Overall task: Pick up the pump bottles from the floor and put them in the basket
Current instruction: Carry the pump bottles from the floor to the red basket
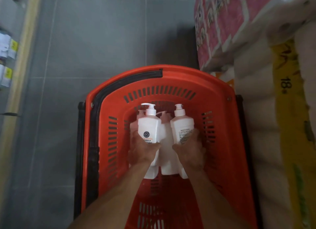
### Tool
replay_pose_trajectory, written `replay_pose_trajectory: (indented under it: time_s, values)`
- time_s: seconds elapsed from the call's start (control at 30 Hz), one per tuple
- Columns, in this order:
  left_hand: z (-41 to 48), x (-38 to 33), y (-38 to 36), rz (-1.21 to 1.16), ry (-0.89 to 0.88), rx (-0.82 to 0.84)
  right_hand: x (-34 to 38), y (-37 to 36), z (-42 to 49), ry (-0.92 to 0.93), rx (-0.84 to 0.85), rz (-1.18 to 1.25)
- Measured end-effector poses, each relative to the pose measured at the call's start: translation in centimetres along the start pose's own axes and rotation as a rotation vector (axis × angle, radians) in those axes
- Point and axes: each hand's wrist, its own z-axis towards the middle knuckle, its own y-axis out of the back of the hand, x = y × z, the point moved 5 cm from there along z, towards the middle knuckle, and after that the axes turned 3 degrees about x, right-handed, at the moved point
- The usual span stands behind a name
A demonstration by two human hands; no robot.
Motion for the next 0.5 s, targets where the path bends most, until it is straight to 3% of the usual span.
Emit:
replay_pose_trajectory:
  time_s: [0.5]
  values:
    - [-0.4,-1.7,-2.0,0.161,-0.038,0.018,-0.4,-0.8,0.2,0.026,-0.022,0.0]
